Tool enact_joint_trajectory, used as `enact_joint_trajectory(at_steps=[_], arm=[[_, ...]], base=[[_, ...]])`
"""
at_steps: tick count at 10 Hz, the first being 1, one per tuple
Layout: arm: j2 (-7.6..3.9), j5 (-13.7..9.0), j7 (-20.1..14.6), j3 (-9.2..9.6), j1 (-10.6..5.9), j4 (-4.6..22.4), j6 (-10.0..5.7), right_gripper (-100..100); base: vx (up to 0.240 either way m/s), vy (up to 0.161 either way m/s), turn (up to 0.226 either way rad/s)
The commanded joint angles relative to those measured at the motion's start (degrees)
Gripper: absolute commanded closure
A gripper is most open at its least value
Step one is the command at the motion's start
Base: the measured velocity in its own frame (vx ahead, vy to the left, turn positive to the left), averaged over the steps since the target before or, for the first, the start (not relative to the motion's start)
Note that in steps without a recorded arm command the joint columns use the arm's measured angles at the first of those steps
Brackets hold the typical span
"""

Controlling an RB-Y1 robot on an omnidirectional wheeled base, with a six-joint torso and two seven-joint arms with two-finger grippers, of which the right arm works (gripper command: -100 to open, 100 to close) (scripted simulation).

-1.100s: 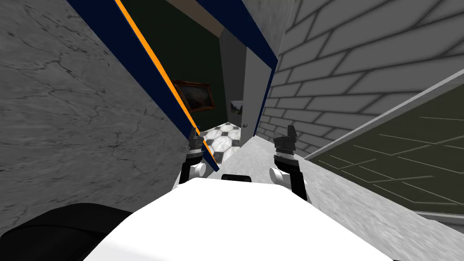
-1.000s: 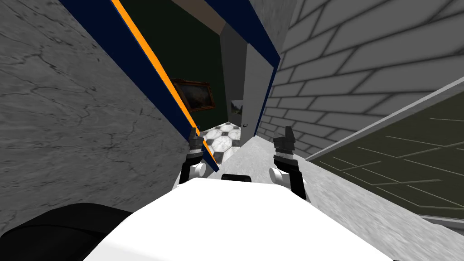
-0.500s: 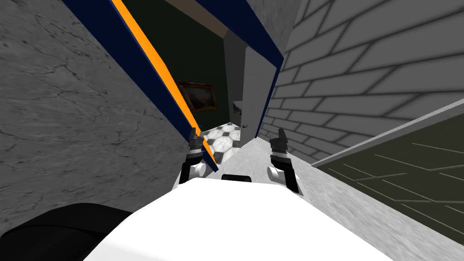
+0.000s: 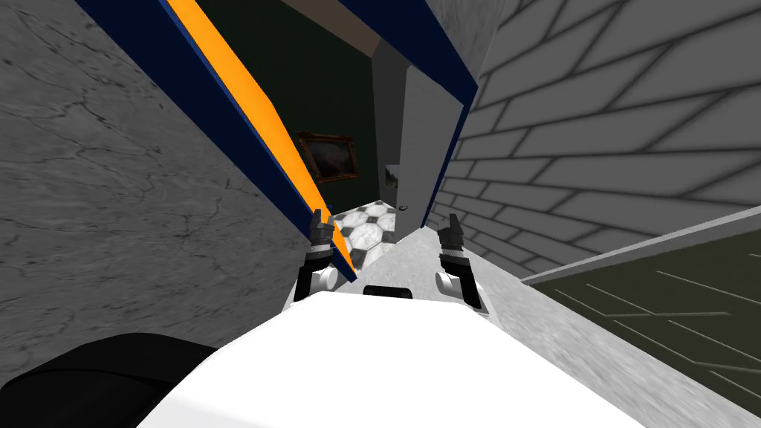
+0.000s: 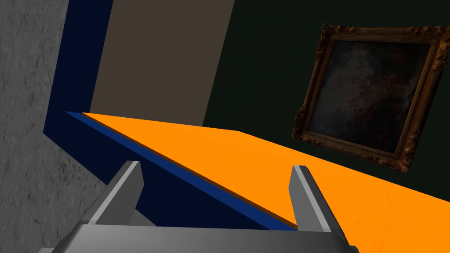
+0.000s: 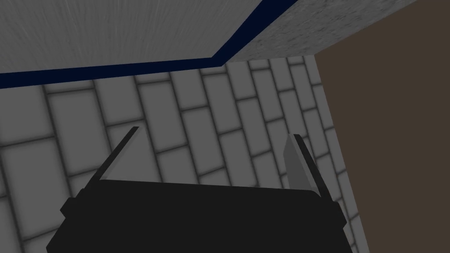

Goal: Push the door open

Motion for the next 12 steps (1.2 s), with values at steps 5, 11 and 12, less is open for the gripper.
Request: enact_joint_trajectory(at_steps=[5, 11, 12], arm=[[-1.28, -0.1, -0.3, -0.10, -3.12, 7.5, -1.88, -100], [-2.62, -0.3, -0.8, -0.06, -7.38, 17.6, -4.39, -100], [-2.81, -0.3, -0.8, -0.05, -8.12, 19.6, -4.83, -100]], base=[[0.064, -0.090, 0.100], [0.055, -0.101, 0.125], [0.088, -0.115, 0.164]])
